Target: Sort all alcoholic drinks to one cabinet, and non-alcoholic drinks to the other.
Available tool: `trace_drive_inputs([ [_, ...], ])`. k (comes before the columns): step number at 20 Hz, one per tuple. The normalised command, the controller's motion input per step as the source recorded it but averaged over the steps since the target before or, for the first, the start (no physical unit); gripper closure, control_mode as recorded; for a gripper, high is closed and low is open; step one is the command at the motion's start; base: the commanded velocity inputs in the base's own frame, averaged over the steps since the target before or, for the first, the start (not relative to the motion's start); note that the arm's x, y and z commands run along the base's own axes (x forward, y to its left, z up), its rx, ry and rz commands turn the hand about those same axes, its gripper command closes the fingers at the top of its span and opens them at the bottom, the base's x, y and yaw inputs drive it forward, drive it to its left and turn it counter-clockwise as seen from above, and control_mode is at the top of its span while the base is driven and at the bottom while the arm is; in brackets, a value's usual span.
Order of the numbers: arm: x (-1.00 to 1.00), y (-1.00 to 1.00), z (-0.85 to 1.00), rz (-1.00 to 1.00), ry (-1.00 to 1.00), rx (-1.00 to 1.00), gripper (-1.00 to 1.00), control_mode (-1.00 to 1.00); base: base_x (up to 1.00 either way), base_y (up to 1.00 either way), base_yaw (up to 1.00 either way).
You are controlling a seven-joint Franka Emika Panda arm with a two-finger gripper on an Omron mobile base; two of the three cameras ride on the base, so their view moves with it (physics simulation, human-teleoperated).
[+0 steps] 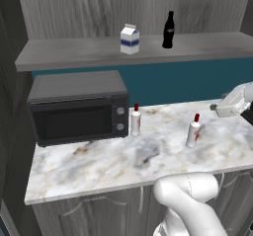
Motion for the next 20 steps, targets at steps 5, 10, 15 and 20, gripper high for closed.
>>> trace_drive_inputs([
  [5,0.00,-0.28,-0.45,0.03,-0.06,-0.06,-1.00,-1.00,0.00,0.00,0.00],
  [10,0.12,-0.55,-0.35,0.13,0.04,0.00,-1.00,-1.00,0.00,0.00,0.00],
  [15,0.14,-0.61,-0.36,0.16,0.06,0.00,-1.00,-1.00,0.00,0.00,0.00],
  [20,0.09,-0.32,-0.49,0.14,0.02,0.00,-1.00,-1.00,0.00,0.00,0.00],
])
